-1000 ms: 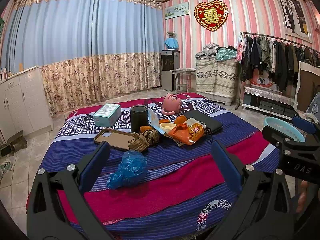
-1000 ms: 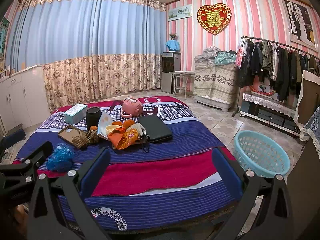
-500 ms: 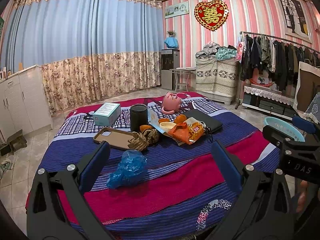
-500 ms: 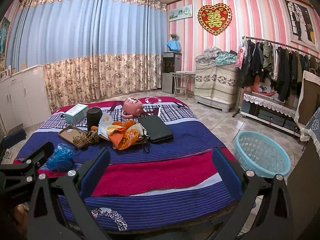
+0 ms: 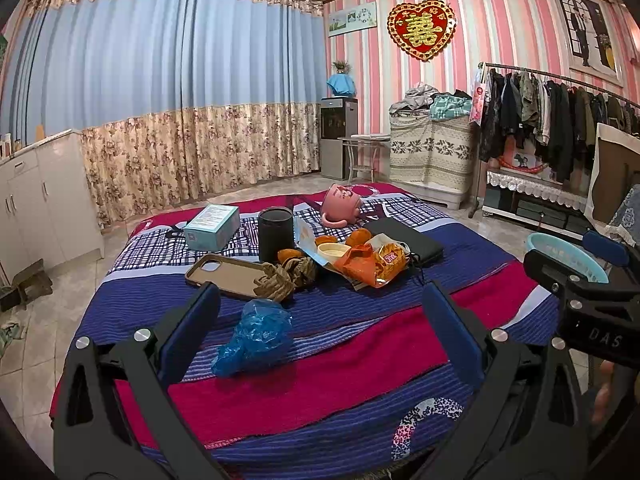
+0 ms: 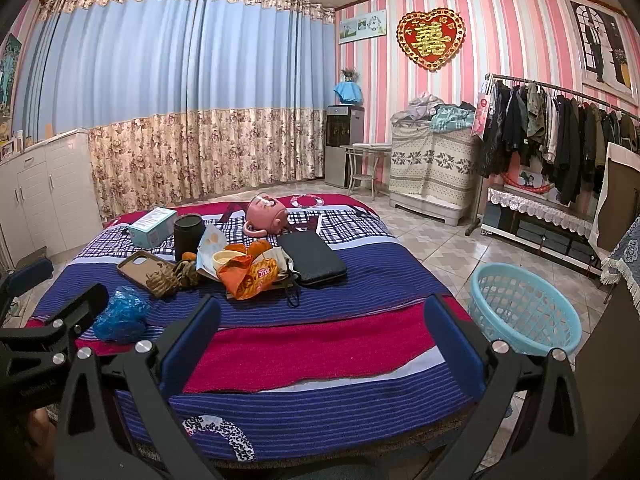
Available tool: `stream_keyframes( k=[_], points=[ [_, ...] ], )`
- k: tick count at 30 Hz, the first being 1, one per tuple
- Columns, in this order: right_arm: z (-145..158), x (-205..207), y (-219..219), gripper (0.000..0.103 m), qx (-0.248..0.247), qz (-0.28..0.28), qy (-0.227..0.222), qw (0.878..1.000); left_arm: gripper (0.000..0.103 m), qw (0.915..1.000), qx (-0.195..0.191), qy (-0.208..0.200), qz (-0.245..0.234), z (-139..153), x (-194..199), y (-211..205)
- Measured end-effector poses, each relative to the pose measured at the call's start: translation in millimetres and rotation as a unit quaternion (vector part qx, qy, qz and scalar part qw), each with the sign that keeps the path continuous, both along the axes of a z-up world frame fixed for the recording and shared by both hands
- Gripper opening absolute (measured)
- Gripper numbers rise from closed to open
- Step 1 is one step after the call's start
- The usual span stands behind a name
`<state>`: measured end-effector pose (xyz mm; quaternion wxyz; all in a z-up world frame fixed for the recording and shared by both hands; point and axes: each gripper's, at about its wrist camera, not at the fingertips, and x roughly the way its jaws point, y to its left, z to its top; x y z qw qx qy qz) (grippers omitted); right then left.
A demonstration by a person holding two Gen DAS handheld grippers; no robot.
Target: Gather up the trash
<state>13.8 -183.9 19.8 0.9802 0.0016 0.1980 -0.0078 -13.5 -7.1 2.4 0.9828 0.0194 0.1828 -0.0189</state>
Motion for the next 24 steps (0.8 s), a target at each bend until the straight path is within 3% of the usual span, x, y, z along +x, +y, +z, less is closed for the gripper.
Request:
stream_keyframes(
  k=[24],
  points=[
    [-2.4, 0.4, 3.6, 0.099, 0.001, 0.000, -0.010, 1.000, 0.098, 1.0000, -0.003, 0.007, -0.003, -4.1, -1.2, -0.6]
  ],
)
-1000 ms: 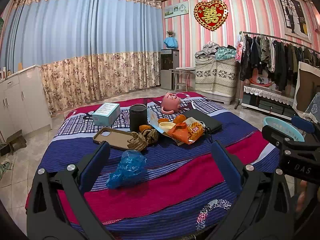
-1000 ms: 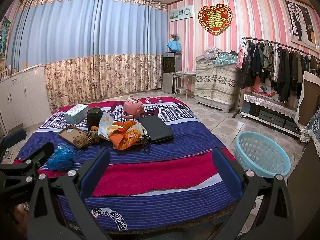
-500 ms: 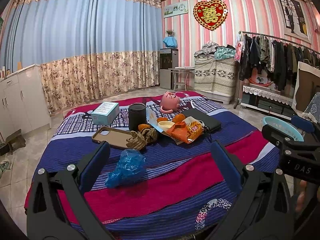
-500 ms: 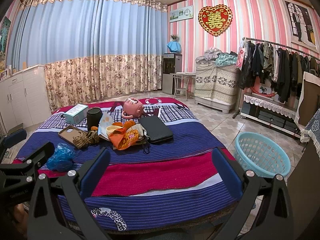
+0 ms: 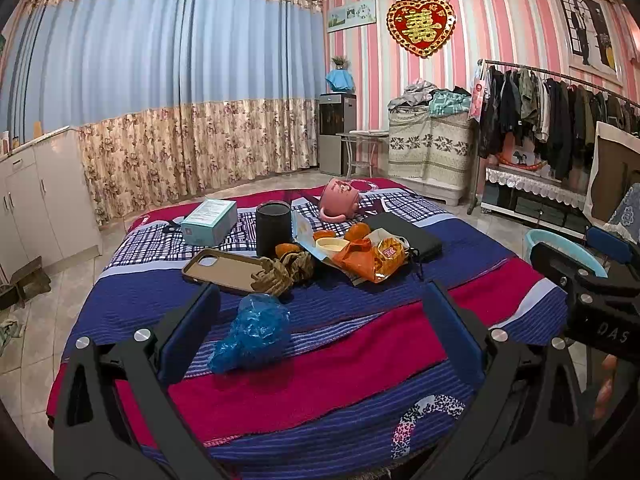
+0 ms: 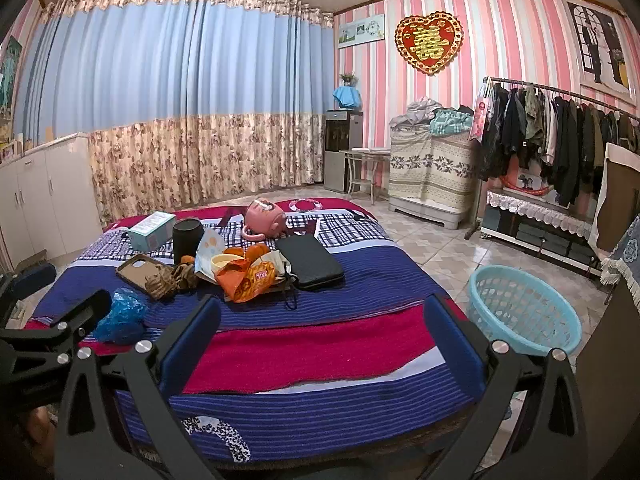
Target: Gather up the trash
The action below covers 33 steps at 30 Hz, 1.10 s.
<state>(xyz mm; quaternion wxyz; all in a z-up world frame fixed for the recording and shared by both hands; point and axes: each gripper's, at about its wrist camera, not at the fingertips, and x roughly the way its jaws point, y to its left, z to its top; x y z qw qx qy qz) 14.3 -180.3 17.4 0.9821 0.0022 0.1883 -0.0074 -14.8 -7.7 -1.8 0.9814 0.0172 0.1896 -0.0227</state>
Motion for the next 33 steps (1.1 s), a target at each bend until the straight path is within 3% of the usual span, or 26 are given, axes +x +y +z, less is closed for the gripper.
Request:
stream_keyframes(
  k=[11, 20, 24, 29, 33],
  points=[
    [-6, 5, -8, 0.099, -0.006, -0.007, -0.005, 1.000, 0.098, 0.9995, -0.027, 0.005, -0.015, -6, 6, 10],
    [-23, 19, -17, 0.099, 0.007, 0.002, 0.007, 1.000, 0.098, 0.9997, -0.008, 0.015, 0.017, -8, 17, 22],
    [-36, 30, -15, 0.099, 0.001, -0.005, 0.034, 0.999, 0.098, 0.9991, -0.005, 0.019, 0.037, -12, 25, 33],
    [-48, 39, -13, 0.099, -0.012, -0.026, 0.055, 0.998, 0.098, 0.9975, -0.002, 0.043, 0.056, -26, 40, 46],
    [-57, 48, -15, 0.099, -0.013, -0.026, 0.069, 0.997, 0.098, 0.9963, 0.002, 0.076, 0.041, -41, 59, 48]
  ],
)
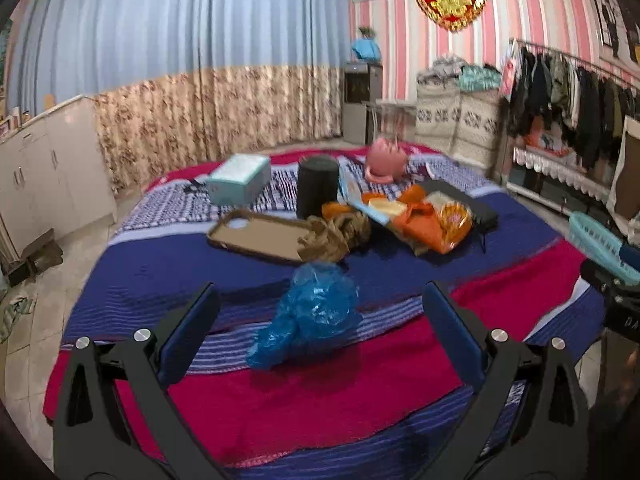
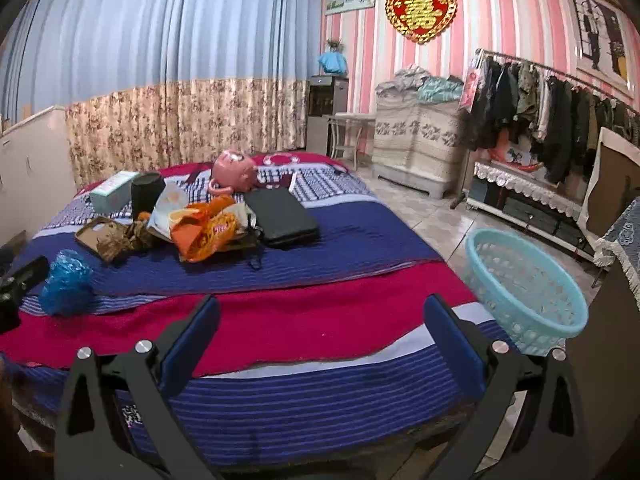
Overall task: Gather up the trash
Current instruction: 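Grasp the blue plastic bag with the left tool while the right tool grasps the orange wrapper, then carry the blue bag and orange wrapper over the light-blue basket with both tools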
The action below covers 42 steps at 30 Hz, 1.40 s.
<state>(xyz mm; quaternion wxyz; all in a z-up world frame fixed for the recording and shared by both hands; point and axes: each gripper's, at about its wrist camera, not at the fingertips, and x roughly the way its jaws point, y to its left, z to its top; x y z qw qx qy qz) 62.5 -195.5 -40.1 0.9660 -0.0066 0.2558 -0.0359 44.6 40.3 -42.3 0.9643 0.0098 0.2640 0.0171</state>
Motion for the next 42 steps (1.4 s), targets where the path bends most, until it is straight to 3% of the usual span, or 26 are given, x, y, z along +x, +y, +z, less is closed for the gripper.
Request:
stream_keyframes(
  k=[4, 7, 12, 13, 16, 18, 20, 23, 24, 26, 28, 33, 34, 35, 36, 42],
  points=[
    [-12, 18, -2, 0.099, 0.016, 0.009, 0.040, 0.999, 0.098, 0.9996, 0.006, 0.025, 0.007, -19, 21, 6],
    [-15, 27, -1, 0.099, 0.026, 0.017, 0.045, 0.999, 0.098, 0.9993, 0.005, 0.035, 0.012, -28, 32, 15],
    [-19, 56, 6, 0.099, 0.049, 0.028, 0.083, 0.995, 0.095, 0.9985, -0.013, 0.052, 0.013, -35, 47, 29],
    [-18, 61, 9, 0.099, 0.051, 0.032, 0.079, 0.995, 0.091, 0.9985, -0.013, 0.053, 0.010, -35, 47, 30],
    [-10, 72, 21, 0.099, 0.040, 0.040, 0.060, 0.997, 0.065, 0.9983, -0.006, 0.058, -0.003, -34, 51, 29],
    [-5, 78, 30, 0.099, 0.043, 0.061, 0.049, 0.996, 0.035, 0.9982, -0.002, 0.059, -0.011, -32, 52, 27],
    [1, 85, 45, 0.099, 0.028, 0.076, 0.040, 0.996, 0.024, 0.9983, 0.004, 0.056, -0.017, -29, 52, 25],
    [2, 99, 65, 0.097, 0.007, 0.100, 0.040, 0.994, 0.023, 0.9988, 0.010, 0.046, -0.016, -19, 52, 28],
    [1, 105, 71, 0.095, 0.004, 0.108, 0.047, 0.993, 0.023, 0.9990, 0.010, 0.042, -0.014, -15, 53, 30],
    [-5, 118, 82, 0.069, 0.005, 0.127, 0.069, 0.989, 0.023, 0.9994, 0.011, 0.032, -0.007, -9, 54, 36],
    [-14, 132, 91, 0.054, 0.017, 0.145, 0.097, 0.985, 0.023, 0.9996, 0.010, 0.027, 0.000, -4, 57, 43],
    [-33, 148, 113, 0.047, 0.016, 0.157, 0.128, 0.979, 0.023, 0.9995, 0.004, 0.025, 0.016, 3, 65, 60],
    [-37, 151, 117, 0.042, 0.017, 0.157, 0.136, 0.978, 0.023, 0.9995, 0.001, 0.028, 0.018, 2, 67, 62],
    [-41, 153, 119, 0.028, 0.019, 0.157, 0.143, 0.977, 0.023, 0.9994, 0.000, 0.030, 0.019, 2, 68, 64],
    [-43, 155, 120, 0.022, 0.018, 0.158, 0.148, 0.976, 0.023, 0.9993, 0.000, 0.031, 0.020, 2, 68, 65],
    [-25, 140, 111, 0.006, 0.010, 0.160, 0.106, 0.981, 0.023, 0.9995, -0.001, 0.025, 0.020, 5, 73, 62]
  ],
)
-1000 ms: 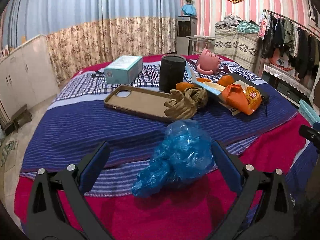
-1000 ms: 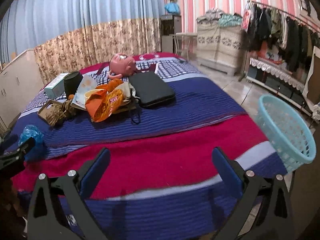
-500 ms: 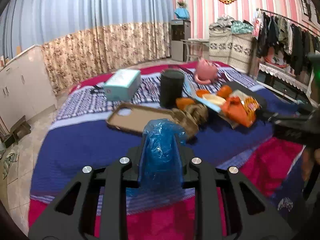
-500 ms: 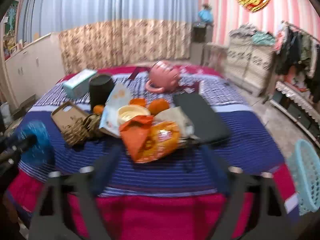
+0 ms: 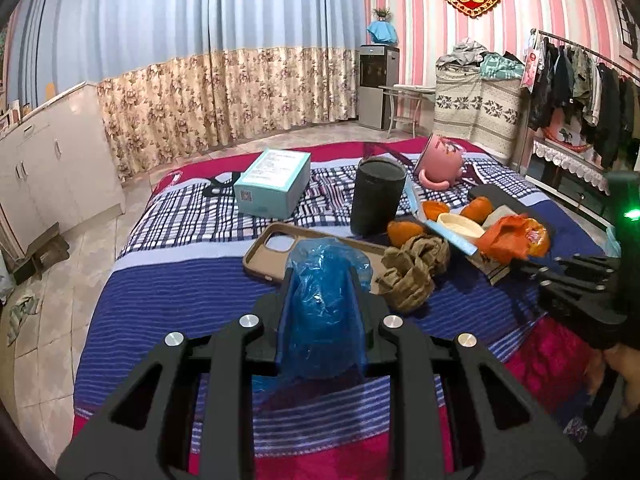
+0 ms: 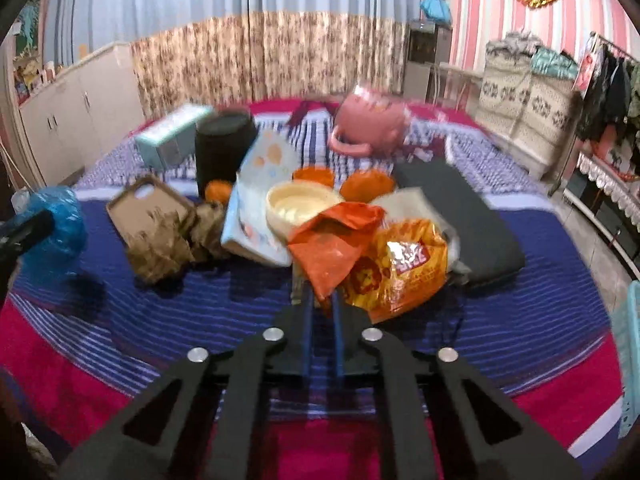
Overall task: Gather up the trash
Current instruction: 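Carry the blue bag and orange wrapper over the light-blue basket with both tools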
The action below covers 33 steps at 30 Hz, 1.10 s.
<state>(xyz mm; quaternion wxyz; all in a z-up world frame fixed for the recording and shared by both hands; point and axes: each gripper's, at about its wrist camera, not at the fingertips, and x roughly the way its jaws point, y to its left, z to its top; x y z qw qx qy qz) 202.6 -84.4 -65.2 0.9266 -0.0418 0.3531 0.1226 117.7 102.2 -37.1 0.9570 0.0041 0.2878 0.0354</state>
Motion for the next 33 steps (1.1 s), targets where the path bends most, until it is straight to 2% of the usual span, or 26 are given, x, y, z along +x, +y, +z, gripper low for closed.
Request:
stream_keyframes(
  k=[4, 9, 19, 26, 33],
  points=[
    [29, -17, -26, 0.006, 0.027, -0.006, -0.038, 0.999, 0.023, 0.9999, -0.002, -0.012, -0.005, 13, 4, -10],
    [58, -44, -73, 0.006, 0.056, -0.032, -0.064, 0.996, 0.023, 0.9991, 0.001, -0.033, -0.027, 35, 6, -40],
    [71, -94, -156, 0.005, 0.052, -0.101, -0.070, 0.991, 0.023, 0.9948, -0.010, -0.050, -0.089, 64, -8, -111],
    [93, -126, -205, 0.005, 0.055, -0.153, -0.098, 0.982, 0.023, 0.9889, -0.008, -0.066, -0.133, 82, -24, -160],
    [105, -136, -273, 0.005, 0.051, -0.209, -0.114, 0.970, 0.023, 0.9819, -0.006, -0.057, -0.181, 86, 1, -226]
  ],
)
